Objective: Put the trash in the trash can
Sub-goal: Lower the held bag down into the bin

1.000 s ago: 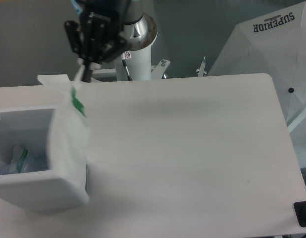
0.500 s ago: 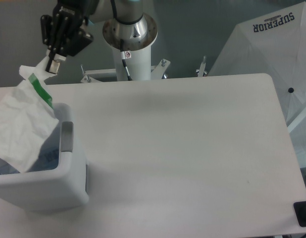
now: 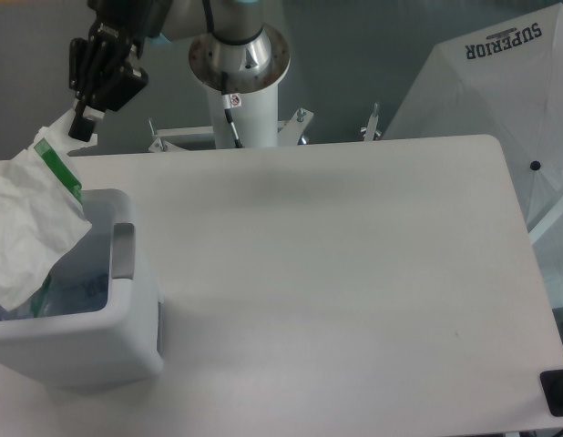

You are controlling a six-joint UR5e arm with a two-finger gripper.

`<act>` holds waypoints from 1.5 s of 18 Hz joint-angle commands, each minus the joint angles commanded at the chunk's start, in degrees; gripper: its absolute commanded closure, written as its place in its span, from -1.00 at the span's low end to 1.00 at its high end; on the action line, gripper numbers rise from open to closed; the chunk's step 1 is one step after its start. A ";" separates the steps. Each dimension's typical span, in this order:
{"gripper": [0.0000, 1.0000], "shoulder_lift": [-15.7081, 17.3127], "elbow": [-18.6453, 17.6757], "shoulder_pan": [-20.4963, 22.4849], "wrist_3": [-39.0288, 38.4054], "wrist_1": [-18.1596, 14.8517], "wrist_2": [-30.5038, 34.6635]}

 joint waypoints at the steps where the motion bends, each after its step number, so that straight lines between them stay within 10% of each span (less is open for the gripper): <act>1: 1.00 -0.17 -0.18 0.00 0.36 -0.35 -0.09; 7: 1.00 -0.26 -0.54 -0.09 0.54 -5.01 -0.09; 27: 0.86 -11.60 14.75 -3.42 -4.20 -24.79 0.00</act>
